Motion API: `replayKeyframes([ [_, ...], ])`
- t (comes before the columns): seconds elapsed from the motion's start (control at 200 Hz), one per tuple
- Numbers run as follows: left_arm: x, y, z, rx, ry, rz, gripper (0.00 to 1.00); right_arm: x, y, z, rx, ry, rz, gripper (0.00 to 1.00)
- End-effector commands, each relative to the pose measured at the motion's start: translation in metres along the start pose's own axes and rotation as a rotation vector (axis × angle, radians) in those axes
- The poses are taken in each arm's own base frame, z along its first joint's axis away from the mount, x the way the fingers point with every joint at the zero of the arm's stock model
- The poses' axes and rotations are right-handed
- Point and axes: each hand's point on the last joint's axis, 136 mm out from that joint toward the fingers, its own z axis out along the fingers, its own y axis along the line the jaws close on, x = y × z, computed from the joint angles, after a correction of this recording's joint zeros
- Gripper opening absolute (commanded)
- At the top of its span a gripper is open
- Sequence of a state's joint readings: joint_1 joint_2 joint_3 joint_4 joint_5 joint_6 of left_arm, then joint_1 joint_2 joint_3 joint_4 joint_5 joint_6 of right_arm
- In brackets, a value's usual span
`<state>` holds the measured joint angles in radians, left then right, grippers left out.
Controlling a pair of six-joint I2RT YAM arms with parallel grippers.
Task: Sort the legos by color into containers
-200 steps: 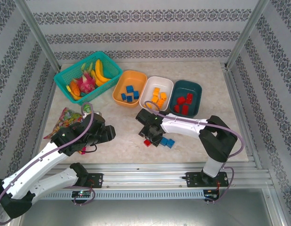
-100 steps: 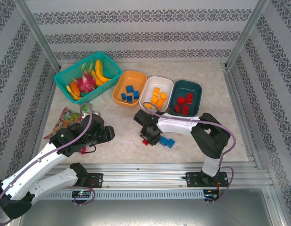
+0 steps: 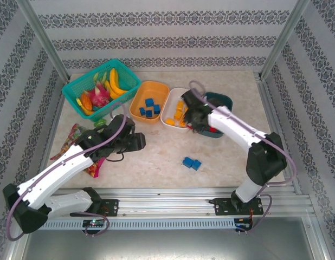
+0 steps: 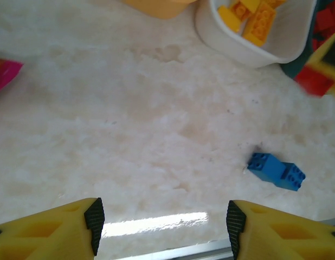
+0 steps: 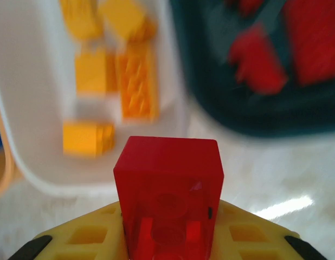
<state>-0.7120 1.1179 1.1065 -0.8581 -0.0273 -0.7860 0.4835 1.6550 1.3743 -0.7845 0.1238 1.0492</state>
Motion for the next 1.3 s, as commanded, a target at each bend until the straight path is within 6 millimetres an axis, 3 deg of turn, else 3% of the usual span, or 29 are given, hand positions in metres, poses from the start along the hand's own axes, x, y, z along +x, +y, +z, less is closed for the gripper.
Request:
replayKeyframes([
  [0.0,-0.027,-0.034,0.003,0.089,-0.051,0.052,0.64,-0.049,-0.019,0.006,0.034,-0.033,-0.104,0.29],
  [0.16,-0.042,-0.058,0.019,0.101,-0.049,0.076,0.64,-0.104,-0.022,0.04,-0.001,0.013,-0.051,0.29],
  [0.335,-0.048,-0.077,0.033,0.111,-0.043,0.092,0.64,-0.133,-0.024,0.085,0.003,0.085,-0.004,0.29],
  [0.505,-0.045,-0.09,0.043,0.114,-0.015,0.117,0.64,-0.148,-0.032,0.113,0.02,0.12,0.038,0.3],
  [0.644,-0.038,-0.095,0.048,0.116,0.008,0.131,0.64,-0.147,-0.038,0.126,0.026,0.156,0.068,0.33],
  [0.819,-0.03,-0.098,0.052,0.123,0.038,0.152,0.65,-0.149,-0.037,0.129,0.016,0.171,0.072,0.48],
  [0.934,-0.028,-0.1,0.051,0.129,0.051,0.17,0.65,-0.155,-0.026,0.109,-0.024,0.15,0.052,0.57],
  [1.029,-0.027,-0.102,0.049,0.137,0.058,0.179,0.65,-0.167,-0.017,0.075,-0.062,0.091,0.038,0.59],
  [1.174,-0.024,-0.108,0.048,0.162,0.09,0.155,0.67,-0.177,-0.004,-0.013,-0.149,-0.066,-0.023,0.59],
  [1.294,-0.007,-0.104,0.063,0.118,0.197,0.047,0.71,-0.142,-0.003,-0.079,-0.235,-0.187,-0.159,0.59],
])
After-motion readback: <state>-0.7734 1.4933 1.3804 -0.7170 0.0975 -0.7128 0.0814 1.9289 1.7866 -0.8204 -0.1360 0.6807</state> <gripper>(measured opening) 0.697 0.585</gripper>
